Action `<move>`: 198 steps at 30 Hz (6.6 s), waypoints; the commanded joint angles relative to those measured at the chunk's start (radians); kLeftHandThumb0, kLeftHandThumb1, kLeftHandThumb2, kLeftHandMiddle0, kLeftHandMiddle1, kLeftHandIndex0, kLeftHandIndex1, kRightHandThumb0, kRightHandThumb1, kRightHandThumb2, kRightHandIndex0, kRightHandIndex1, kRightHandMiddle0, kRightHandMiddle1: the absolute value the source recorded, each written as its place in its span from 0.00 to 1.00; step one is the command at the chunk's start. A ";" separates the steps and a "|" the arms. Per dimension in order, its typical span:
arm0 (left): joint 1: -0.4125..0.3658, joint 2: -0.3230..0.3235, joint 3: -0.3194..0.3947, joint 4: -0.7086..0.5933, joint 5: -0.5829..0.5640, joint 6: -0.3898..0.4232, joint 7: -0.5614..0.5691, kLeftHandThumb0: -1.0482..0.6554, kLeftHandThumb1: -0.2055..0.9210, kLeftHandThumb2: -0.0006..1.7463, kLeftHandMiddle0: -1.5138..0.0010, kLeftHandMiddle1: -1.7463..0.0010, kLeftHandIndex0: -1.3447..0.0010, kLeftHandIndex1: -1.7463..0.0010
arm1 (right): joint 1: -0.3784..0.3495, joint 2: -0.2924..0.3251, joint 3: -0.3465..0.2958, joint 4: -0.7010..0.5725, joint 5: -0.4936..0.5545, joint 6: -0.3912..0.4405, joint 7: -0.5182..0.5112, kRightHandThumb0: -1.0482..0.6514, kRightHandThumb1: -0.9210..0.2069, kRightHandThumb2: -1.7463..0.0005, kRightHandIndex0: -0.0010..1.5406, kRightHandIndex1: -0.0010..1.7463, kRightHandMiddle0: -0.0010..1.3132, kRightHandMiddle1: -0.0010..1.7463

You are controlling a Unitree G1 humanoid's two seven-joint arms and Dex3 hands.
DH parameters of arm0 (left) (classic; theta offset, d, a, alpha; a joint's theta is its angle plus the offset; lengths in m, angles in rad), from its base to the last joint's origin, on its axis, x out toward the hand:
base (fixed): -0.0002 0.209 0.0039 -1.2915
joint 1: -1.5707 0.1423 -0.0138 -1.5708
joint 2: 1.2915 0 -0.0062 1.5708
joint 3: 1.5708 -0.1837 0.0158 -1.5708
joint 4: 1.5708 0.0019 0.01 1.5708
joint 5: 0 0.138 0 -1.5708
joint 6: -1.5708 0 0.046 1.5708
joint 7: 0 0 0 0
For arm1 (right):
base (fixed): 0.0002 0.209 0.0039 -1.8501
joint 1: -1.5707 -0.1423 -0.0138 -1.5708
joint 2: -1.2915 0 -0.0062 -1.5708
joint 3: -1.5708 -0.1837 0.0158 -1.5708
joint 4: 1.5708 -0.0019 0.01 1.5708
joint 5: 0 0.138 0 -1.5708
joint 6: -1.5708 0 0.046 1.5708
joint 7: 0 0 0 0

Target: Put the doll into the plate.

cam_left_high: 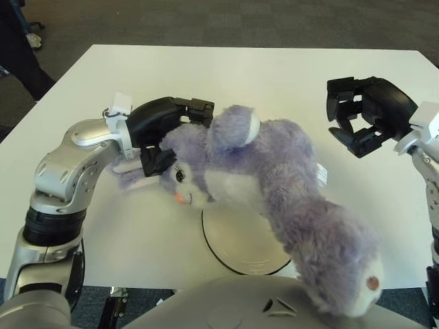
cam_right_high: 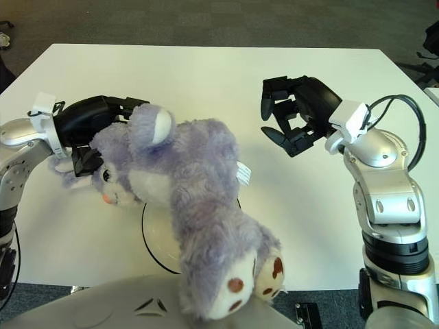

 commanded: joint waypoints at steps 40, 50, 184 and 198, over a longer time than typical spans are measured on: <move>0.063 0.000 0.059 -0.088 -0.086 -0.008 0.054 0.09 1.00 0.33 0.90 0.20 1.00 0.10 | -0.032 0.020 0.039 0.019 -0.075 0.042 -0.059 0.31 0.64 0.22 0.68 1.00 0.58 0.93; 0.026 0.062 0.091 -0.078 -0.247 0.166 0.036 0.08 1.00 0.38 0.82 0.36 1.00 0.39 | -0.035 0.021 0.037 0.024 -0.074 0.040 -0.055 0.31 0.65 0.21 0.68 1.00 0.59 0.93; -0.308 -0.544 0.099 1.227 0.457 -0.951 0.733 0.61 0.52 0.72 0.70 0.00 0.67 0.00 | -0.172 0.467 -0.101 1.001 -0.075 -0.754 -0.430 0.62 0.76 0.08 0.55 0.97 0.42 1.00; -0.340 -0.549 0.128 1.308 0.413 -0.969 0.675 0.61 0.50 0.73 0.69 0.00 0.66 0.00 | -0.205 0.469 -0.117 1.085 -0.036 -0.822 -0.420 0.61 0.78 0.07 0.55 0.97 0.43 1.00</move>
